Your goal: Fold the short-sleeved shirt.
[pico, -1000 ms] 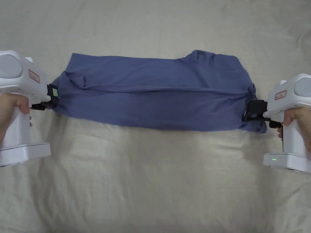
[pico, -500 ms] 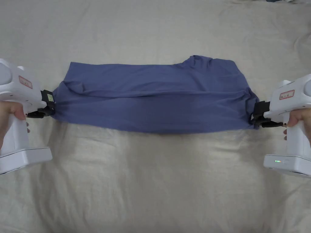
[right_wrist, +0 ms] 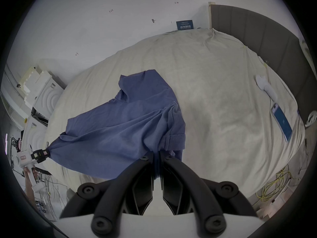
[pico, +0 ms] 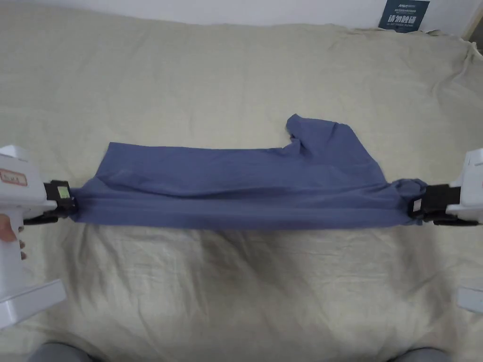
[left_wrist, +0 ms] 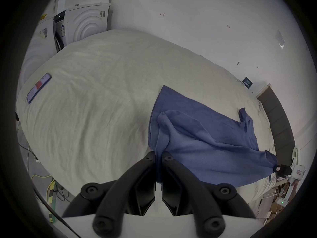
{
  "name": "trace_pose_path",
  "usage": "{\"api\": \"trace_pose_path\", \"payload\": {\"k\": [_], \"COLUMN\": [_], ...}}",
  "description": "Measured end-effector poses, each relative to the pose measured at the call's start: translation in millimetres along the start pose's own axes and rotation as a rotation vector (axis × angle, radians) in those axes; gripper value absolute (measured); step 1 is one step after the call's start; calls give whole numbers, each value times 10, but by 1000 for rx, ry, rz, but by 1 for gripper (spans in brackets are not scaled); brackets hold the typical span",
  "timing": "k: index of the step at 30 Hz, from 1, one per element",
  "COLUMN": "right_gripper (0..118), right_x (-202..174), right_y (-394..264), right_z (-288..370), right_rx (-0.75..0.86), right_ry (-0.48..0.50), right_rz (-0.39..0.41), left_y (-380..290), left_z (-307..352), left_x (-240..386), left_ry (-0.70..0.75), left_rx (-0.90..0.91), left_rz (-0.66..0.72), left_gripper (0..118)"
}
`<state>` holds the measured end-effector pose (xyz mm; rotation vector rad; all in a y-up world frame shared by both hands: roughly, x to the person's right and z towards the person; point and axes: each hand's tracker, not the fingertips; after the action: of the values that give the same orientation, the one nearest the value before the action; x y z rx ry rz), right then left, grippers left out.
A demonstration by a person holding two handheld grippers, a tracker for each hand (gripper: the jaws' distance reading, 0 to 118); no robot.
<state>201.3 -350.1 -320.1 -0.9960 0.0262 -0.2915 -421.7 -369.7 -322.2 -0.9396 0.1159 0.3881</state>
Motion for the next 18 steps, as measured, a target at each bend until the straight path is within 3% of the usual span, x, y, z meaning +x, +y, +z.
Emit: {"api": "trace_pose_path", "payload": {"k": [6,13,16,18], "right_gripper": [5,6,13,53], "right_x": [86,128,95,99], "right_y": [-549,-720,-710,-646], "right_z": [-293,-478,-421,-316], "right_rx": [-66,-79,-49,-42], "right_ry": [-61,-97,-94,-109], "right_rz": [-12,-46,-38,-32], "left_y": [-569,-820,-760,-701], "left_z": [-199,-387,-325,-238], "left_x": [-182,-218,-211,-216], "left_ry": [38,82,78,131], "left_rx": [-71,-85,-75,-59], "left_rz": [25,42,7,-28], "left_gripper": [1,2,31,91]}}
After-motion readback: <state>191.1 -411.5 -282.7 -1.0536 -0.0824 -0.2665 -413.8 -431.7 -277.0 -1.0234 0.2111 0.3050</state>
